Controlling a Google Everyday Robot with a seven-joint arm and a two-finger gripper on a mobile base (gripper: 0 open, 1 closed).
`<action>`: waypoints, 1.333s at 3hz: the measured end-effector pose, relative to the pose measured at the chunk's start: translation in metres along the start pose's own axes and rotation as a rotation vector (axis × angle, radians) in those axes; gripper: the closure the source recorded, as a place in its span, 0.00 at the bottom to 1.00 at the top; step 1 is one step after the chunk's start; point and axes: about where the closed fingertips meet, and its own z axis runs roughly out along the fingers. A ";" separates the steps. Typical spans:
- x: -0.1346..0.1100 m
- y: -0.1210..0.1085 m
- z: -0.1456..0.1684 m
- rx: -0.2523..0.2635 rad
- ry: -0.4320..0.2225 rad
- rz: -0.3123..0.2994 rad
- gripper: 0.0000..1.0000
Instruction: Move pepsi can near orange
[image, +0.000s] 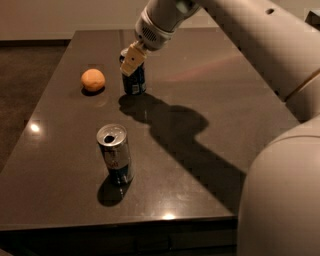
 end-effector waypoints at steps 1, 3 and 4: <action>-0.009 0.004 0.017 -0.016 -0.013 0.016 0.99; -0.025 0.014 0.033 -0.061 -0.061 -0.003 0.55; -0.034 0.016 0.042 -0.075 -0.074 -0.018 0.31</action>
Offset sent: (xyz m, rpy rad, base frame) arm 0.0019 0.0401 -0.0109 0.0731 0.0138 0.0438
